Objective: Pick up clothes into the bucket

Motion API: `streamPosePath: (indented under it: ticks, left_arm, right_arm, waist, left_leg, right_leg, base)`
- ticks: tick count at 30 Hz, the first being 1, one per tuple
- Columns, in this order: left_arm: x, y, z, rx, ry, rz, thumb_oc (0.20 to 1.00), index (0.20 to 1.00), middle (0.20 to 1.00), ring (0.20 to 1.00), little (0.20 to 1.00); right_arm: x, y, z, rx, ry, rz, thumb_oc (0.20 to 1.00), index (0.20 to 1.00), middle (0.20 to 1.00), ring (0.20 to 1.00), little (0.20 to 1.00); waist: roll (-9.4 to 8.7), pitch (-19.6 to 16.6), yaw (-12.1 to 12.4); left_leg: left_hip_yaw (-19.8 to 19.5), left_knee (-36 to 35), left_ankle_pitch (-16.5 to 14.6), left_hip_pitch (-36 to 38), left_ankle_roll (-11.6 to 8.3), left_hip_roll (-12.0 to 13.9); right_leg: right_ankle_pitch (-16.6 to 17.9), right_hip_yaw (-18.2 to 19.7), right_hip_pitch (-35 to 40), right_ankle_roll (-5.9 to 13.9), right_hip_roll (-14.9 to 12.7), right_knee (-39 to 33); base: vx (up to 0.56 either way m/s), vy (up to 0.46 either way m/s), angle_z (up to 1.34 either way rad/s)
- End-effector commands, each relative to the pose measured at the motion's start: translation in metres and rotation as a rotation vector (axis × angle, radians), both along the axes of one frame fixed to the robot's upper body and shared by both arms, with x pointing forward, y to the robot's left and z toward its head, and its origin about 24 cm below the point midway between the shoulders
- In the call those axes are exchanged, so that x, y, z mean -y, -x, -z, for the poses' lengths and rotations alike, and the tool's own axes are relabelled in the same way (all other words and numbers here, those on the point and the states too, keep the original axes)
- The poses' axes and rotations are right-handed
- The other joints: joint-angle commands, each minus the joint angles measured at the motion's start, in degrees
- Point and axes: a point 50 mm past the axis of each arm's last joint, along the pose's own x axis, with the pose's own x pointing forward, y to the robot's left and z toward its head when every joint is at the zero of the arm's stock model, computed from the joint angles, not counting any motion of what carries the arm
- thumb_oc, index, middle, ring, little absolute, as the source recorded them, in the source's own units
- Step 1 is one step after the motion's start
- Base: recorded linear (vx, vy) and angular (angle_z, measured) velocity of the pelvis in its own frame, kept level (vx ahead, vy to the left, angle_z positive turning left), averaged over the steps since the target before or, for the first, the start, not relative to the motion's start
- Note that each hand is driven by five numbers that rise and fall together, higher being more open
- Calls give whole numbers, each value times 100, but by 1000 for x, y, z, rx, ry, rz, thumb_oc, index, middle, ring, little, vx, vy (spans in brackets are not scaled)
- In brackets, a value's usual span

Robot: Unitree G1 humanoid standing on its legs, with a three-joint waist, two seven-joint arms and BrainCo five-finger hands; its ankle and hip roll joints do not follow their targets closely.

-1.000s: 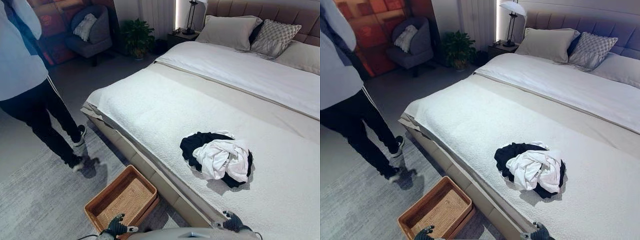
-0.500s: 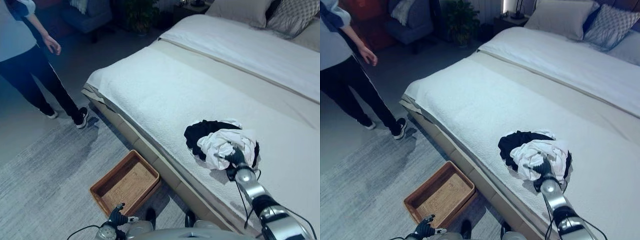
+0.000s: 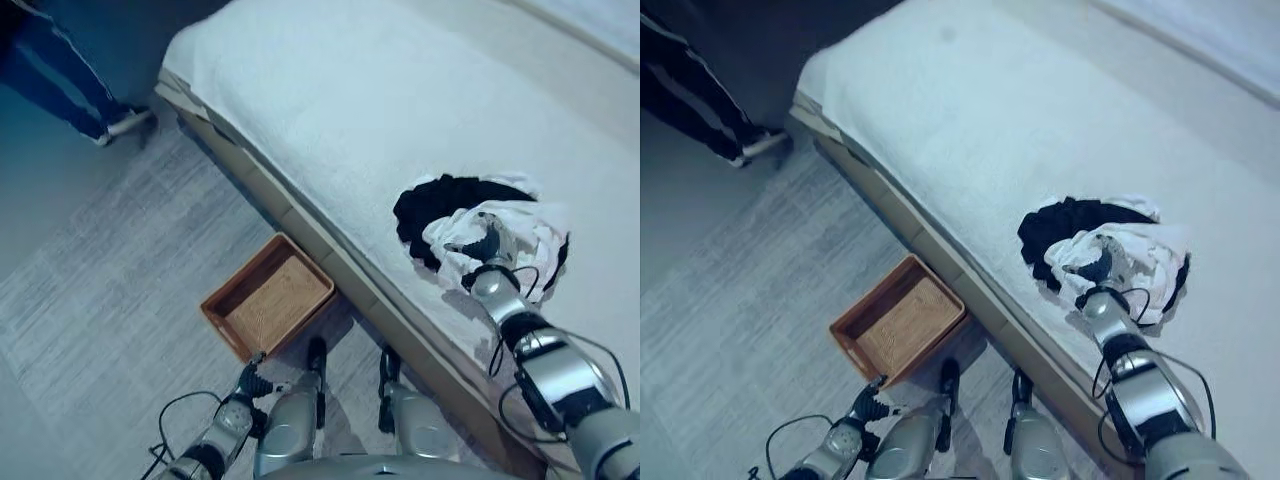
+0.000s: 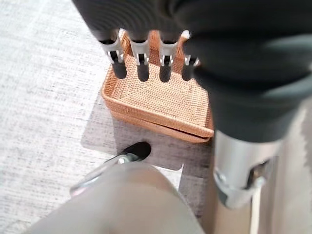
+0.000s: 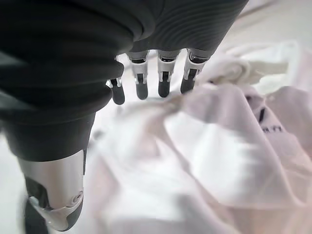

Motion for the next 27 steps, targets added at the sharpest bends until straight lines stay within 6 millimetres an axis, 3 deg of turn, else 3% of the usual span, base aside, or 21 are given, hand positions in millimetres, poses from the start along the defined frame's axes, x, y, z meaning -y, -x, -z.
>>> streamPosePath:
  ticks: [1,5,6,7,13,17,18,19,22,25,27]
  left_arm:
    - [18,1,1,22,61,-19,1000,1000,1000,1000,1000]
    - [27,-8,-2,27,82,-8,1000,1000,1000,1000,1000]
    - [28,-8,-2,22,85,-4,1000,1000,1000,1000,1000]
    - [31,-10,-2,17,91,11,1000,1000,1000,1000,1000]
    - [32,-13,-3,7,88,34,1000,1000,1000,1000,1000]
    - [31,-19,-7,37,95,24,1000,1000,1000,1000,1000]
    - [29,-20,-8,48,98,12,1000,1000,1000,1000,1000]
    - [29,-20,-8,47,98,12,1000,1000,1000,1000,1000]
    - [22,-19,-9,63,95,-3,1000,1000,1000,1000,1000]
    - [15,-16,-9,65,87,-25,1000,1000,1000,1000,1000]
    - [8,-17,-12,91,88,-36,1000,1000,1000,1000,1000]
  right_arm:
    - [26,5,-9,-120,286,7,1000,1000,1000,1000,1000]
    - [34,6,-9,-240,339,17,1000,1000,1000,1000,1000]
    - [35,4,-10,-258,335,14,793,793,793,793,793]
    - [37,5,-9,-310,318,6,200,200,200,200,200]
    - [33,-2,-17,-195,152,34,200,200,200,200,200]
    - [21,-14,-35,0,-29,13,200,200,200,200,200]
    - [11,-22,-52,123,-99,-25,200,200,200,200,200]
    - [12,-22,-51,122,-99,-25,200,200,200,200,200]
    - [2,-30,-91,332,-162,-104,200,200,200,200,200]
    - [-7,-28,-134,535,-161,-196,200,200,200,200,200]
    - [-6,-15,-167,712,-159,-245,200,200,200,200,200]
  waist:
    - [-291,-117,-2]
    - [-310,61,-4]
    - [-317,79,0]
    - [-332,127,0]
    - [-368,169,-41]
    - [-408,145,-117]
    - [-432,111,-164]
    - [-433,114,-162]
    - [-480,29,-234]
    - [-536,-95,-301]
    - [-573,-246,-354]
  left_leg:
    - [-243,368,-162,-332,136,-251]
    - [-290,443,-119,-545,120,-257]
    - [-296,449,-114,-566,120,-250]
    - [-320,452,-111,-606,113,-244]
    - [-320,329,-68,-549,99,-215]
    - [-296,228,-66,-436,93,-207]
    - [-263,159,-65,-357,88,-203]
    - [-262,155,-64,-350,89,-203]
    - [-196,93,-73,-237,75,-195]
    - [-77,51,-119,-94,82,-168]
    - [29,33,-192,78,108,-170]
  right_leg:
    - [9,291,-440,213,-431,643]
    - [67,282,-650,205,-407,680]
    - [73,301,-658,203,-403,661]
    - [82,326,-695,209,-399,651]
    - [85,348,-687,232,-401,620]
    - [94,379,-611,263,-414,564]
    - [99,388,-563,280,-424,531]
    - [99,389,-557,280,-424,529]
    - [126,427,-472,300,-446,462]
    - [160,473,-369,337,-463,396]
    - [178,542,-232,372,-461,341]
  base:
    - [-46,-37,16]
    - [-24,-27,21]
    - [3,-33,6]
    - [0,0,0]
    - [0,0,0]
    - [-1,8,0]
    - [0,0,0]
    - [-1,33,-4]
    - [-4,31,-6]
    - [0,35,-4]
    - [37,50,-24]
